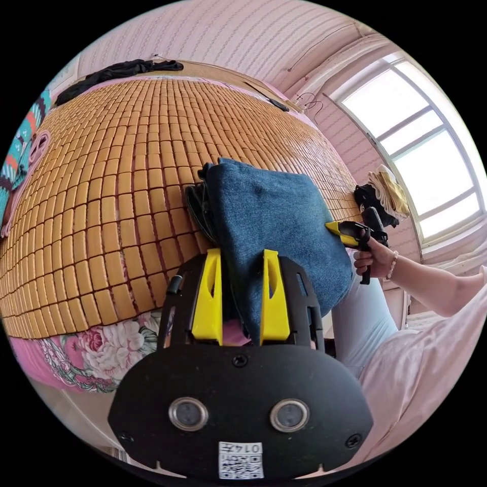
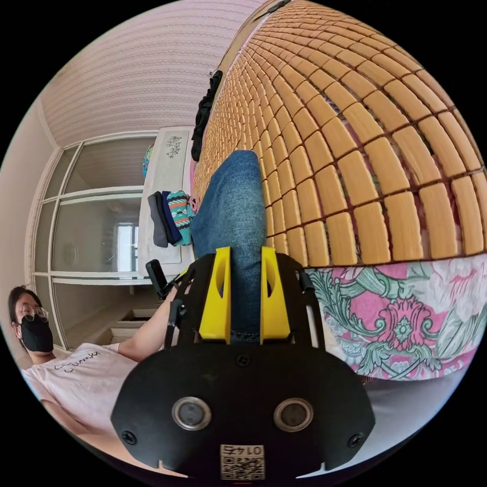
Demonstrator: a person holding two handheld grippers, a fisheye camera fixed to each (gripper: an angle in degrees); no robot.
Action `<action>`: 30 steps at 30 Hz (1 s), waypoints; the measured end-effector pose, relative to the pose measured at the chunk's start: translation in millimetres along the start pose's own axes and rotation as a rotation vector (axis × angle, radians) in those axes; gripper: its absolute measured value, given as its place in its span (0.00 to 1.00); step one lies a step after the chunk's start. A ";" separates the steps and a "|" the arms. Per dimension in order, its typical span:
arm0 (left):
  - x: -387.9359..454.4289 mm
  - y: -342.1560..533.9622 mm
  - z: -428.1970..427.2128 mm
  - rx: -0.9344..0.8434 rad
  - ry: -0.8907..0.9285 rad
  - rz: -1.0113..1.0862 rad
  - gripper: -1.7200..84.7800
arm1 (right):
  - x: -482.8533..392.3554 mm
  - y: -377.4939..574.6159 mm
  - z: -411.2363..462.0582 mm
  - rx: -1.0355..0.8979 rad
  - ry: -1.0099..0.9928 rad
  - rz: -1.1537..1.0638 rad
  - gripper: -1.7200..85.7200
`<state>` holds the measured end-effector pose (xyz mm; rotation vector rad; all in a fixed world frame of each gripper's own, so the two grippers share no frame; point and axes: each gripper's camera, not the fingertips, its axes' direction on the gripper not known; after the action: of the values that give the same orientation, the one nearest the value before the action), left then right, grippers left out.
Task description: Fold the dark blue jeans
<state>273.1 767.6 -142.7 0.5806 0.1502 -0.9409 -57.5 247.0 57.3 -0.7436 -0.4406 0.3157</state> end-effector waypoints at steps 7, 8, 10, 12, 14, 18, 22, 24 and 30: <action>39.2 37.3 -11.0 -0.009 -0.080 0.029 0.10 | -62.2 45.6 1.3 0.016 0.188 -0.254 0.06; 42.8 42.0 -11.7 -0.015 -0.083 0.030 0.09 | -65.4 51.3 0.3 0.020 0.190 -0.269 0.06; 59.3 56.6 -15.6 -0.003 -0.062 0.039 0.07 | -80.5 73.3 -8.3 0.047 0.191 -0.335 0.06; 73.8 59.2 -15.3 0.003 -0.051 0.066 0.07 | -96.7 87.1 -19.3 0.066 0.237 -0.398 0.05; 87.5 56.6 -9.6 0.009 -0.014 0.073 0.07 | -116.1 99.2 -33.9 0.091 0.307 -0.488 0.05; 124.6 40.5 11.8 0.036 0.074 0.077 0.07 | -154.7 119.3 -75.5 0.149 0.407 -0.674 0.05; 182.9 21.8 20.1 0.120 0.156 0.216 0.07 | -186.7 132.8 -129.0 0.245 0.511 -0.823 0.05; 207.9 10.5 27.8 0.153 0.225 0.257 0.07 | -191.8 131.5 -159.4 0.288 0.538 -0.848 0.05; 349.1 -75.4 55.0 0.197 0.389 0.443 0.07 | -195.9 118.4 -306.8 0.459 0.654 -0.777 0.06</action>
<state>412.5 453.7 -255.2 0.9337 0.2665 -0.4075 -90.4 68.7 -279.7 -0.1590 -0.0032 -0.5393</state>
